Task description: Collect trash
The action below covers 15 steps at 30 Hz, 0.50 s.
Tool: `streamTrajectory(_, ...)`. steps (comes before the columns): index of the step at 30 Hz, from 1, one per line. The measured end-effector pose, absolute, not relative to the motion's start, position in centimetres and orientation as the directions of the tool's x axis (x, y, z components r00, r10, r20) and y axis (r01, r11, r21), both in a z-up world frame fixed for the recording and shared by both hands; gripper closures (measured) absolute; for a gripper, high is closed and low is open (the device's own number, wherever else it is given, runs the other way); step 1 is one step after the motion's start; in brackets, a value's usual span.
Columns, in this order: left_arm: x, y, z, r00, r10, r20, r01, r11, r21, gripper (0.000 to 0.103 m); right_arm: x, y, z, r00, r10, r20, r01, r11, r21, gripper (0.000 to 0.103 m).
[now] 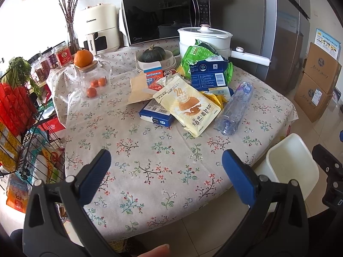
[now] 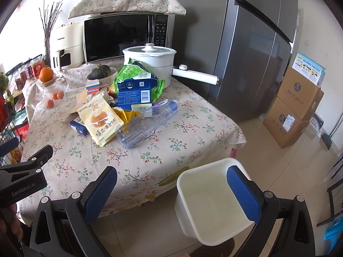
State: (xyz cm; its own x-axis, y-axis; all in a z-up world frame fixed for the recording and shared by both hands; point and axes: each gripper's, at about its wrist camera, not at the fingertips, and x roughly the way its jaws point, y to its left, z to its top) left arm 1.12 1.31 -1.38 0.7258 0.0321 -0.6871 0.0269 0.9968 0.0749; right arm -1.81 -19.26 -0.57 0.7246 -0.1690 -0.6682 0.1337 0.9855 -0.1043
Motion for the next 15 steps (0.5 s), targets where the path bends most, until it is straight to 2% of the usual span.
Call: streamTrajectory(15,1.19,1.1,-1.22,0.726,0.035,-0.687,0.027,0.997,0.079,0.0,-1.77,-19.27,-0.58,0.723,-0.169,-0.67,0.133,0.986,-0.104,0.0)
